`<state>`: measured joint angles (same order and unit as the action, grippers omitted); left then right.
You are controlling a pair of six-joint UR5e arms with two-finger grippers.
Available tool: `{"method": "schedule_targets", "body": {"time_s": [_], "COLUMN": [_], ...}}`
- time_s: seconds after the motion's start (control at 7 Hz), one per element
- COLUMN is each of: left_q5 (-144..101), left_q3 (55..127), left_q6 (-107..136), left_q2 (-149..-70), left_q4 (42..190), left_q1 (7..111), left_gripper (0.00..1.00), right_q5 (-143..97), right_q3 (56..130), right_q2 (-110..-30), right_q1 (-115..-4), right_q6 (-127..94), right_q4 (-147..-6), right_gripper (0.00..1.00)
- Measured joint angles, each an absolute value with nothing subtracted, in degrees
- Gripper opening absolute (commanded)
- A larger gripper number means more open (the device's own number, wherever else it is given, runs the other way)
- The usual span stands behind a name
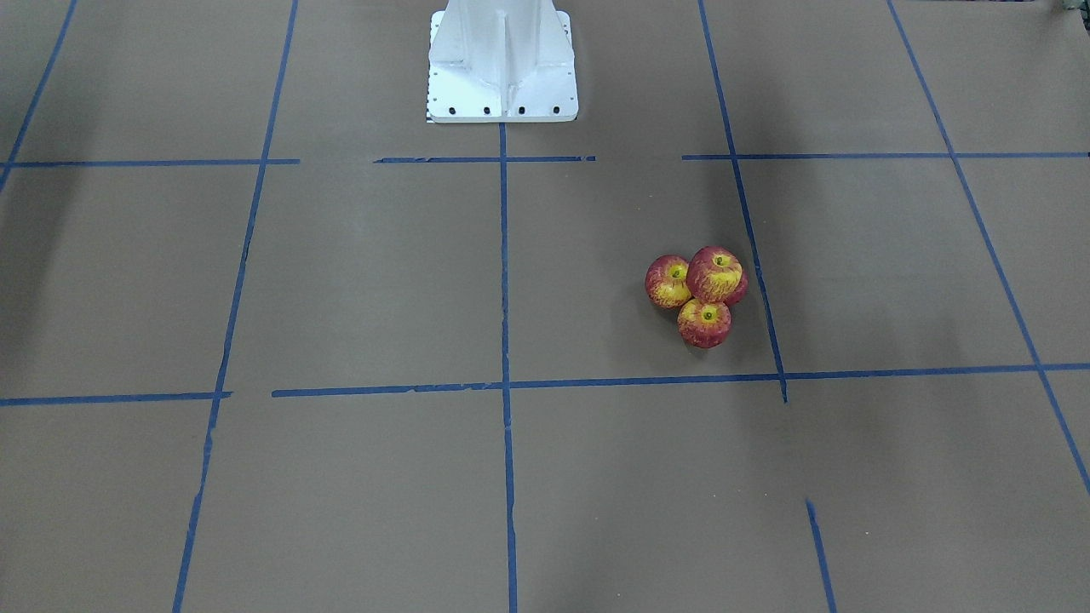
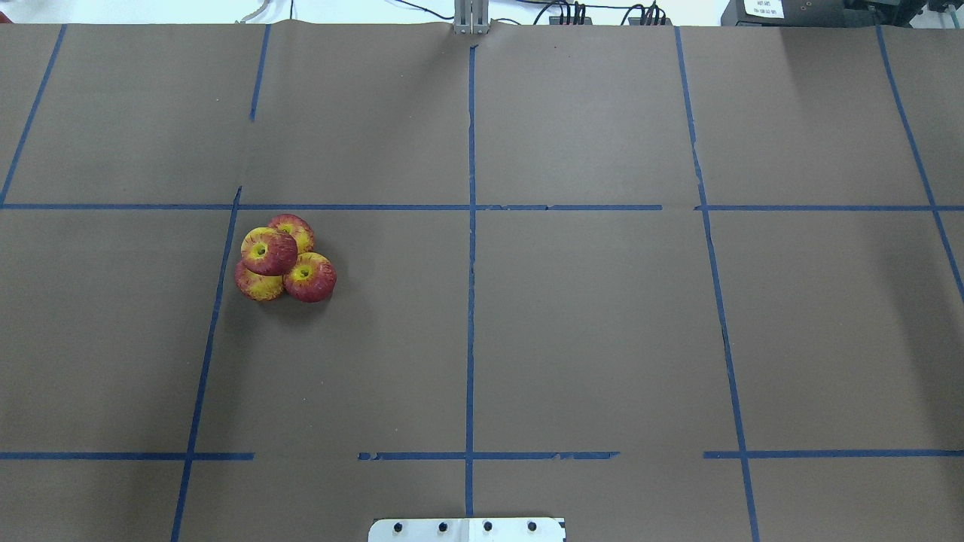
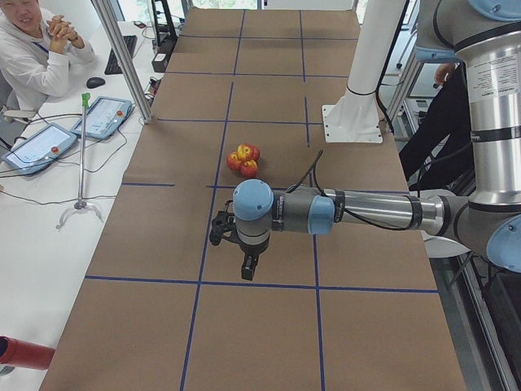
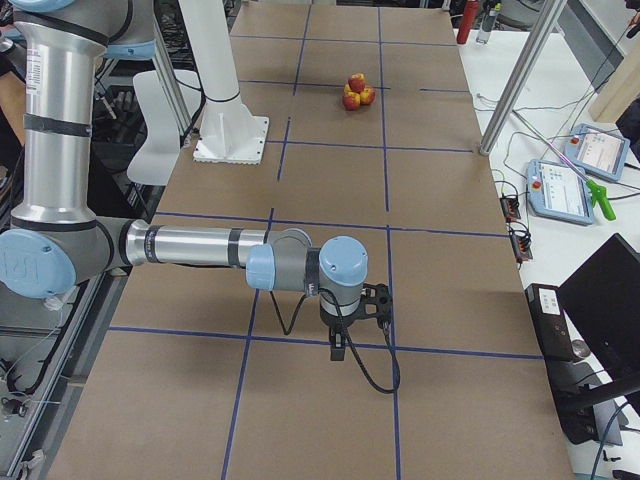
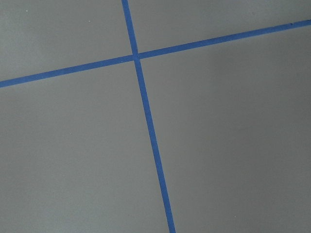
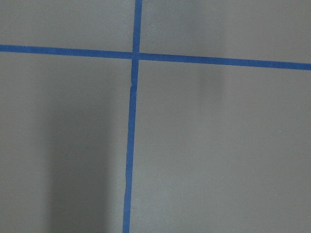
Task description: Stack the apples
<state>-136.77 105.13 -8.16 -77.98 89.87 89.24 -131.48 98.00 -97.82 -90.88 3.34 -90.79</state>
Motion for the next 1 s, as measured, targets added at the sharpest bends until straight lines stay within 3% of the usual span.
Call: {"method": "schedule_targets", "body": {"time_s": [1.0], "left_q5": [-136.69], "left_q3": [104.06], "left_q6": [-8.31], "left_q2": [-82.01], "left_q4": [89.75], "left_q1": [89.40], "left_gripper": [1.00], "right_q5": [-131.48], "right_q3": [98.00], "right_q2": [-97.82], "right_q1": [-90.88], "right_q6": [3.42], "right_q4": [-90.79], "right_gripper": [1.00]}}
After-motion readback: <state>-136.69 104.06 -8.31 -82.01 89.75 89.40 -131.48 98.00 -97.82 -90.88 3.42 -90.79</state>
